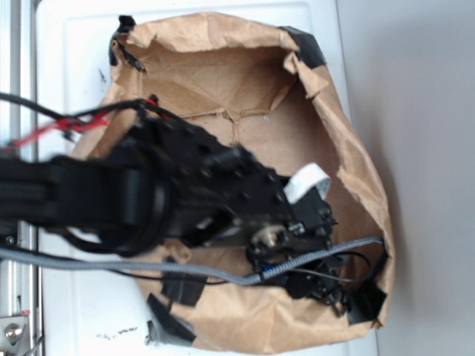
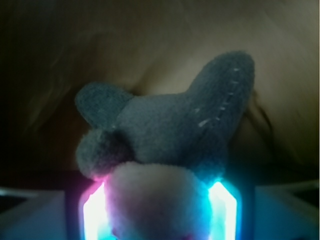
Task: Grab the gray animal.
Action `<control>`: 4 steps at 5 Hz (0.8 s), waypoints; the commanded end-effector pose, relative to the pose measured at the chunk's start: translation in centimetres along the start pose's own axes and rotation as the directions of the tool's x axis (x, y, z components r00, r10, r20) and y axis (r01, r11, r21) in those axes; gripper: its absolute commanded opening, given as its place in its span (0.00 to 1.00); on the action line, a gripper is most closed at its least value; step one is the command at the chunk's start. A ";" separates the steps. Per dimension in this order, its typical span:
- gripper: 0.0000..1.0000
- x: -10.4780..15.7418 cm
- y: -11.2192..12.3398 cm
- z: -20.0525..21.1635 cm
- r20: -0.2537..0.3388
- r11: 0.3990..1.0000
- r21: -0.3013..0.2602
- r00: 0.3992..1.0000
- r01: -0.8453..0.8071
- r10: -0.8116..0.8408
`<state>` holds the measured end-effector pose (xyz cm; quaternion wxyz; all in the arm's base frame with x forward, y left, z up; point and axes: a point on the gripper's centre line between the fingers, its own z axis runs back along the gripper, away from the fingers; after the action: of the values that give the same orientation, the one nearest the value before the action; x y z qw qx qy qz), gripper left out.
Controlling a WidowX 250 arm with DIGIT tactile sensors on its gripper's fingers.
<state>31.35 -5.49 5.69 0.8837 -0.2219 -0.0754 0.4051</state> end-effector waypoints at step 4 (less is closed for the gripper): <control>0.00 1.8 -0.2 14.7 0.270 0.853 0.486 0.961 -0.188 0.058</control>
<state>27.60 0.52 15.61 0.8711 0.0699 -0.0282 0.4853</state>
